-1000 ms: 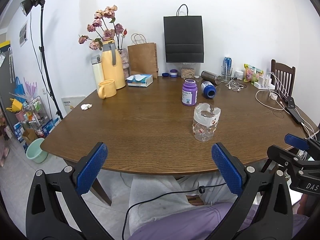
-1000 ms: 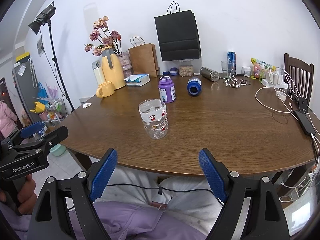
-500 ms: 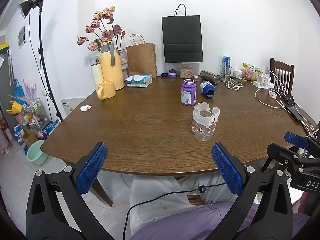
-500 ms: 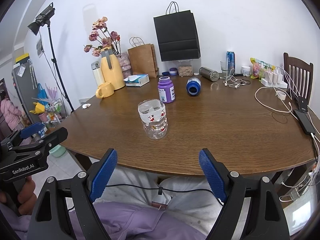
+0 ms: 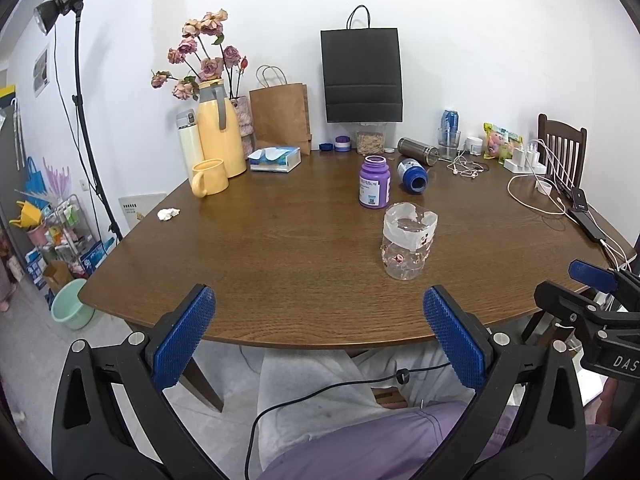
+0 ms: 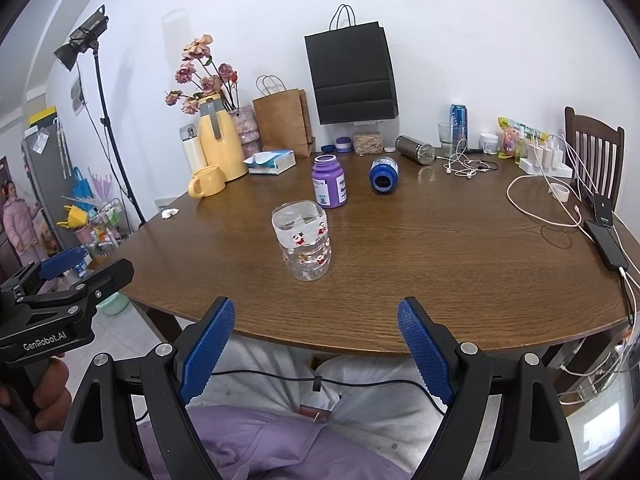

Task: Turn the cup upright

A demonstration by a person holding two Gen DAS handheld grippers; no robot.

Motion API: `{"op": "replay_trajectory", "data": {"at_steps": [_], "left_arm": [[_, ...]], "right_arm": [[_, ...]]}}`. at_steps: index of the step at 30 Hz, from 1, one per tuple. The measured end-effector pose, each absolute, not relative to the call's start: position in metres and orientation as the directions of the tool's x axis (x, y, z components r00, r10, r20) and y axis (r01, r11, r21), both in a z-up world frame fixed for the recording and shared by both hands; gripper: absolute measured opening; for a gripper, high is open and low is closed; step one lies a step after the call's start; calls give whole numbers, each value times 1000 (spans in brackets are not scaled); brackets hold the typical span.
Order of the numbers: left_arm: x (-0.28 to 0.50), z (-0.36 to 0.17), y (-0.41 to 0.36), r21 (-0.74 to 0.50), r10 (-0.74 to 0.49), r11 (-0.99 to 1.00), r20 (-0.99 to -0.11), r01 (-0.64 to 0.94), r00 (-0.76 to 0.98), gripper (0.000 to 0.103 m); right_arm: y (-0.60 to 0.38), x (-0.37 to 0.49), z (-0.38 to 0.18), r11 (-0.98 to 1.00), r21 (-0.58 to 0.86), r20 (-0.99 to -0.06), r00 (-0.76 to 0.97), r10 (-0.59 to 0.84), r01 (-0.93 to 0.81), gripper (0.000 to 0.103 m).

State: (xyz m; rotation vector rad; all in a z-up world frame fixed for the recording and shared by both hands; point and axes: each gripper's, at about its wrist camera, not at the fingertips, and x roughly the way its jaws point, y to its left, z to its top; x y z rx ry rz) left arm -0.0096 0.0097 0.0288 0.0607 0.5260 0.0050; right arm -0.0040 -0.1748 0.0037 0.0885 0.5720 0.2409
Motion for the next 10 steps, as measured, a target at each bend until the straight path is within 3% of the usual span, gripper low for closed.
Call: {"op": "replay_trajectory", "data": {"at_steps": [10], "left_arm": [[-4,22,13,42,10,999,-527,14,850,103]], "right_arm": [[-174,-3,3,967,155,-529,810,254,-202,87]]}}
